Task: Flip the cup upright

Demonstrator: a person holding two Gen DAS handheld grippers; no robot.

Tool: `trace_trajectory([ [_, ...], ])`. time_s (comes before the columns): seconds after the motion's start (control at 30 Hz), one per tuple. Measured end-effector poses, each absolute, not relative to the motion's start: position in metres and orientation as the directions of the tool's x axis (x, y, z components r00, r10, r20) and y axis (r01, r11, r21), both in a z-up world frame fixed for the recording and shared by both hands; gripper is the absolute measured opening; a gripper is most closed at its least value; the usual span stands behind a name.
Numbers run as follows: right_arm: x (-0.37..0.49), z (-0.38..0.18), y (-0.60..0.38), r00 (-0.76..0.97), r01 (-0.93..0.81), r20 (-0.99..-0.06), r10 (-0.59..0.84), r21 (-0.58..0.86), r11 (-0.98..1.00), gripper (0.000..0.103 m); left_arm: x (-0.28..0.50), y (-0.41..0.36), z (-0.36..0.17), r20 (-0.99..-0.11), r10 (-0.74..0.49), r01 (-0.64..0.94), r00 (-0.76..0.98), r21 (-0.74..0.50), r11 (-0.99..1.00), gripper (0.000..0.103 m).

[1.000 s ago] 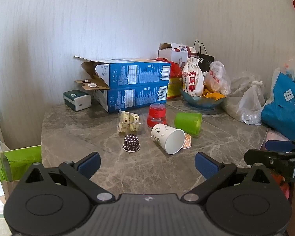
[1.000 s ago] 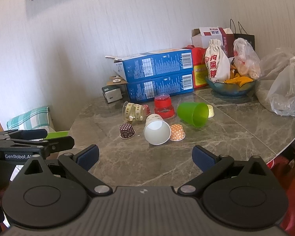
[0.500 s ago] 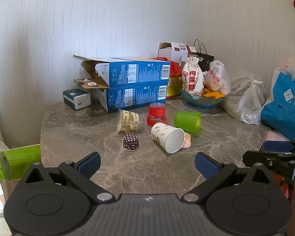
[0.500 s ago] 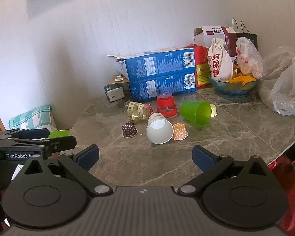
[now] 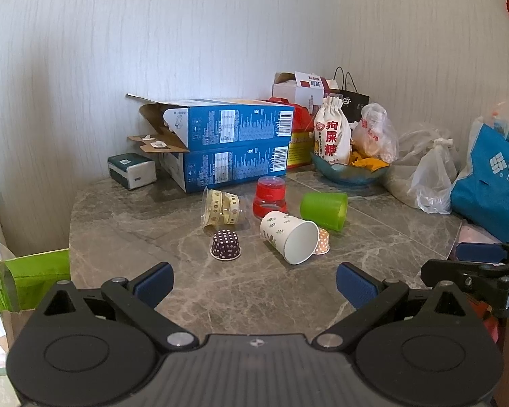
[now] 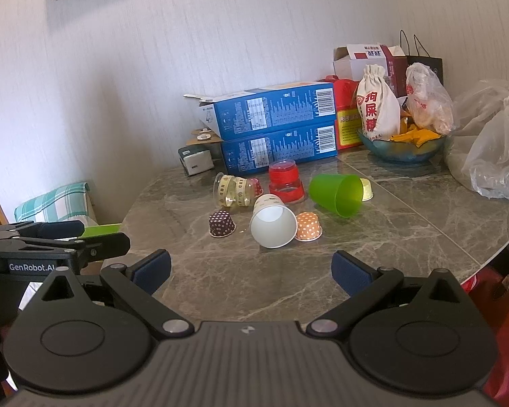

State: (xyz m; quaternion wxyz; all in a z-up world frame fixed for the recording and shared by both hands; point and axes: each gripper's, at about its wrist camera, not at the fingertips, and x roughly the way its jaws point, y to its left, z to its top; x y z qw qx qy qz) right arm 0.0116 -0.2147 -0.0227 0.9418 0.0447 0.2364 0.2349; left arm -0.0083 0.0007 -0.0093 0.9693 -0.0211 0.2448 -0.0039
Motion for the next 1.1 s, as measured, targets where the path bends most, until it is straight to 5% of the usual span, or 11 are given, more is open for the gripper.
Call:
trace_trajectory([
  [1.1,0.0104,-0.0227,-0.2166,0.775,-0.428,-0.425,0.467,0.191,0.883,0.102,-0.0084,0.0023,-0.0131,-0.480,-0.019,-0.006,0.877,-0.051,0.999,0.103],
])
